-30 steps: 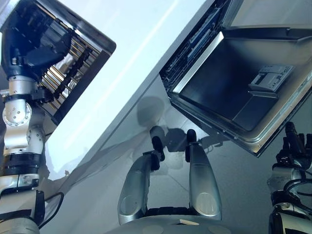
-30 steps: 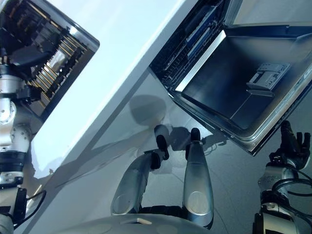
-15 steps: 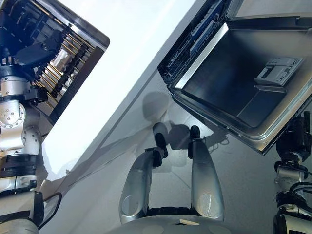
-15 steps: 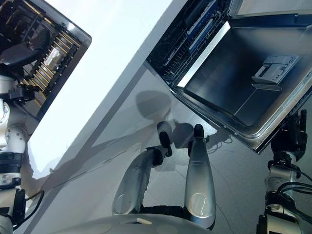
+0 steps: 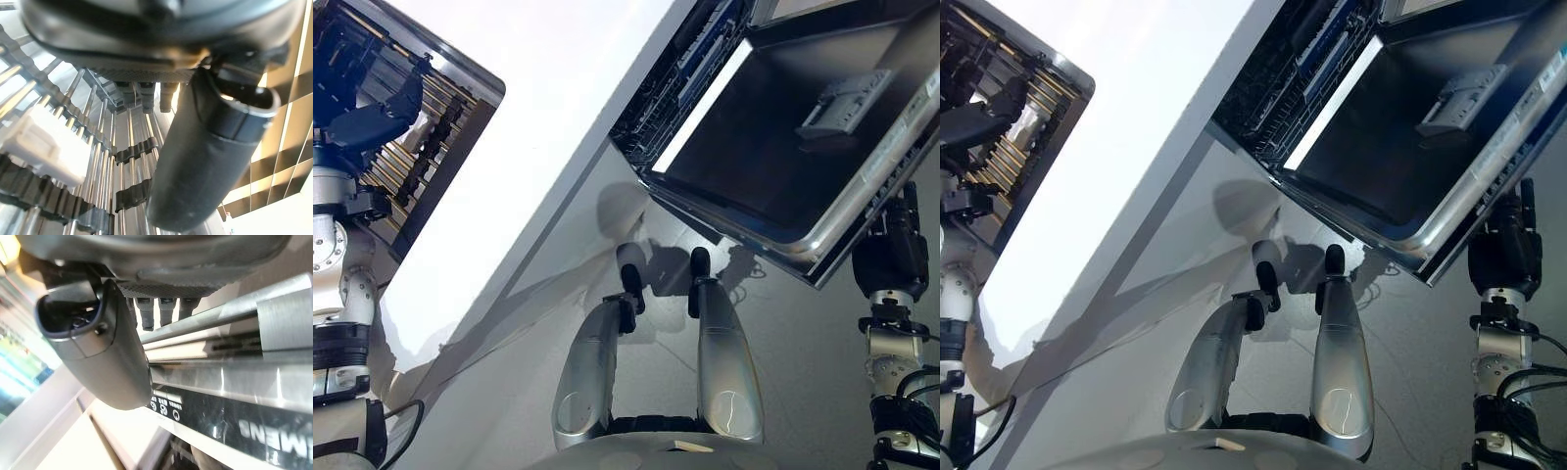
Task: Pick up plates and place into dishwasher.
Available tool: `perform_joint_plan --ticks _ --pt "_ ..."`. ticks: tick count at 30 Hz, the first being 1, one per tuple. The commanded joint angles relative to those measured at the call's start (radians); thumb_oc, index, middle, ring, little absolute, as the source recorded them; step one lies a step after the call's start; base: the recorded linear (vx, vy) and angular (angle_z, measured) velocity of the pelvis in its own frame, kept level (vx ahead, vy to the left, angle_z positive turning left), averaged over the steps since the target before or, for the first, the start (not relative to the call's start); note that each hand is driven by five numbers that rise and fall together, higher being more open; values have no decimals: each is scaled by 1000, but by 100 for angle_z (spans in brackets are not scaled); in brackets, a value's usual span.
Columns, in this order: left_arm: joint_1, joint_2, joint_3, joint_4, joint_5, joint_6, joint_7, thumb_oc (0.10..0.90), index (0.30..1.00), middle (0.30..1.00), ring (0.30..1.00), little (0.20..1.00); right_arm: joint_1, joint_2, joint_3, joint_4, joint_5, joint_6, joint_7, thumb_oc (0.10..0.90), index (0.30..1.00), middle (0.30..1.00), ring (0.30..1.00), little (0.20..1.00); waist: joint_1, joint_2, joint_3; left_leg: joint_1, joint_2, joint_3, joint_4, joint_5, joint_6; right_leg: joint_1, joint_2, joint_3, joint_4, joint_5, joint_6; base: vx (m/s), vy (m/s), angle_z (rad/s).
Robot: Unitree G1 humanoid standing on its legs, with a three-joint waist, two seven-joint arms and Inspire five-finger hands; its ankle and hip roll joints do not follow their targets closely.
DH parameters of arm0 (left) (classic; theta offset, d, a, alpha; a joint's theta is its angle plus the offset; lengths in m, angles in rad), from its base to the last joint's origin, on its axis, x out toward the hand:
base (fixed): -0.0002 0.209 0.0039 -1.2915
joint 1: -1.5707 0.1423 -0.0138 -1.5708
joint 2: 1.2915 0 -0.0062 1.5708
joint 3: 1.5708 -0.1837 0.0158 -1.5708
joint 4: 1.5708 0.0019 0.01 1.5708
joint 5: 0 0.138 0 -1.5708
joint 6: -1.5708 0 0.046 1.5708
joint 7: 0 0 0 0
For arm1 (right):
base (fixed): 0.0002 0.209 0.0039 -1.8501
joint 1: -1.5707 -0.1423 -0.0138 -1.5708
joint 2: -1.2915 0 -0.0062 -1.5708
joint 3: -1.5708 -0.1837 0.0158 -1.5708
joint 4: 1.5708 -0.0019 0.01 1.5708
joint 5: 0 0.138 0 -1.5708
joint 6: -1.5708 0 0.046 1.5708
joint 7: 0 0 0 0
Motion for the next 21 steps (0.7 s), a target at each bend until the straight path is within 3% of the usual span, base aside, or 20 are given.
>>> perform_joint_plan --ticks 1,7,17,20,21 --pt "-95 -130 -88 -103 22 -128 33 800 900 900 900 900 -371 82 350 -367 -240 177 196 800 900 900 900 900 47 -64 -16 38 -63 7 -49 -3 38 73 55 -21 -61 -6 3 0 0 0" --pt "-114 -142 -106 -86 35 -129 34 800 900 900 900 900 -425 135 405 -466 -318 172 157 800 900 900 900 900 59 -73 -16 60 -67 2 -58 -2 45 103 55 -17 -79 1 4 18 36 8" --pt "-85 -138 -116 -125 107 -148 11 800 900 900 900 900 -388 194 407 -480 -325 122 18 800 900 900 900 900 73 -91 -16 167 -71 -15 -104 9 56 219 45 -16 -126 13 11 36 53 13" --pt "-22 -156 -106 -177 86 -142 -17 800 900 900 900 900 -300 204 360 -440 -340 36 -63 800 900 900 900 900 77 -105 -16 245 -69 -22 -140 5 56 300 41 -21 -161 7 20 52 58 11" --pt "3 -172 -104 -191 76 -135 -21 800 900 900 900 900 -265 205 342 -417 -378 -19 -108 800 900 900 900 900 78 -111 -26 265 -67 -22 -156 6 56 322 39 -25 -178 8 23 49 56 9"
